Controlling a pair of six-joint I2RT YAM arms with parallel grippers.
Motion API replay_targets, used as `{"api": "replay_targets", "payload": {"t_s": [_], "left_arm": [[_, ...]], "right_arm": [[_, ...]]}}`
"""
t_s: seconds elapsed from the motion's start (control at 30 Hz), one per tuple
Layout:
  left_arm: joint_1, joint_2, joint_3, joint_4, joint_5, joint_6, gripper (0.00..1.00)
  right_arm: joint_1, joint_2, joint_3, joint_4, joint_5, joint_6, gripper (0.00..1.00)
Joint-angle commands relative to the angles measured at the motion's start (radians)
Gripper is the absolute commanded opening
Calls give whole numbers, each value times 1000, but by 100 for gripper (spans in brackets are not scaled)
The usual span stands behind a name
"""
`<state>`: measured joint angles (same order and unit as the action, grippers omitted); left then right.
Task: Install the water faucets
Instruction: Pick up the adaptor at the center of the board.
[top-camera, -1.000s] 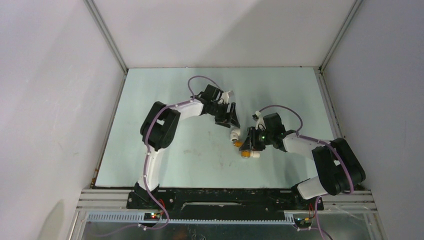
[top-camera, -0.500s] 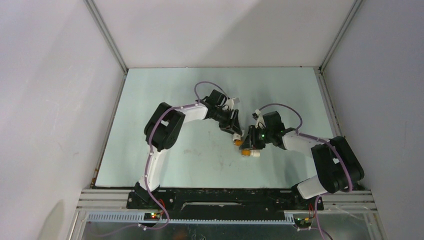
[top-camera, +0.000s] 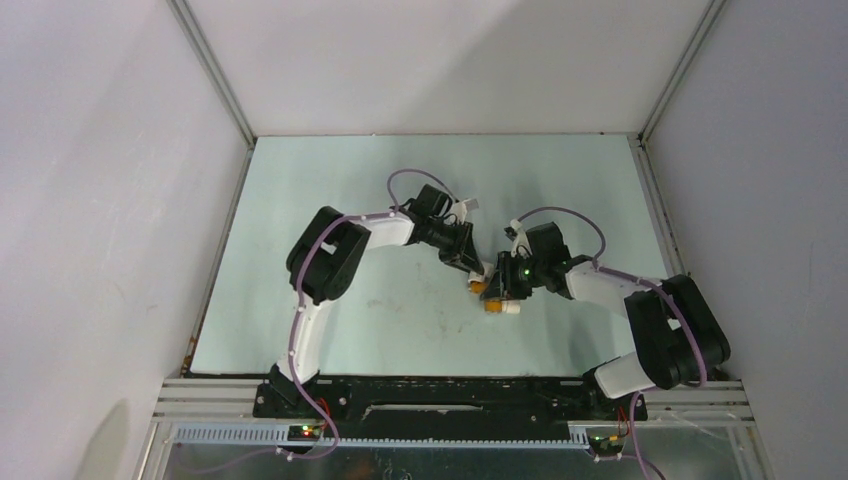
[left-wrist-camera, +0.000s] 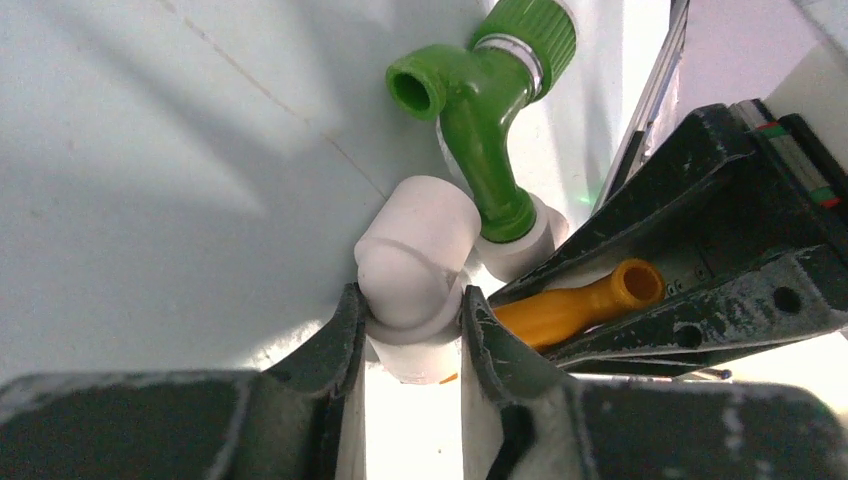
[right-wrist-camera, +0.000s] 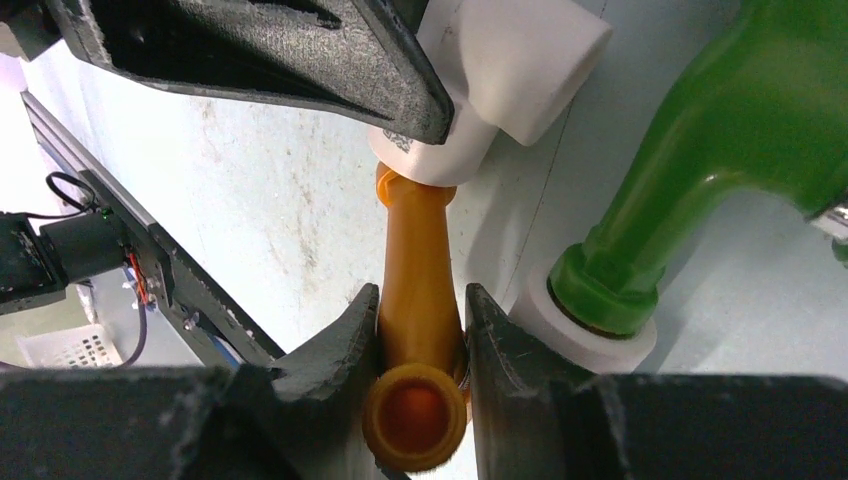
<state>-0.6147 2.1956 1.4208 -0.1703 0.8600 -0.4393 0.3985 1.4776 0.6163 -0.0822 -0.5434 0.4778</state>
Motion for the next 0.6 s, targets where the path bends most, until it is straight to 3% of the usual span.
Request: {"api": "replay_targets", "payload": {"t_s": [0.0,0.27,0.57], "left_arm": [[-5,-83,-92,54,-90,-40,0],[58,-408,-358,274,-265,-185,0],[66,-841,-590,324,-512,-297,0]], "right_arm": [[-3,-72,31,-63,55,-42,0],[27,-324,31,-136,27,-65,0],[148,-570,58,-4,-8,-43,0]]}}
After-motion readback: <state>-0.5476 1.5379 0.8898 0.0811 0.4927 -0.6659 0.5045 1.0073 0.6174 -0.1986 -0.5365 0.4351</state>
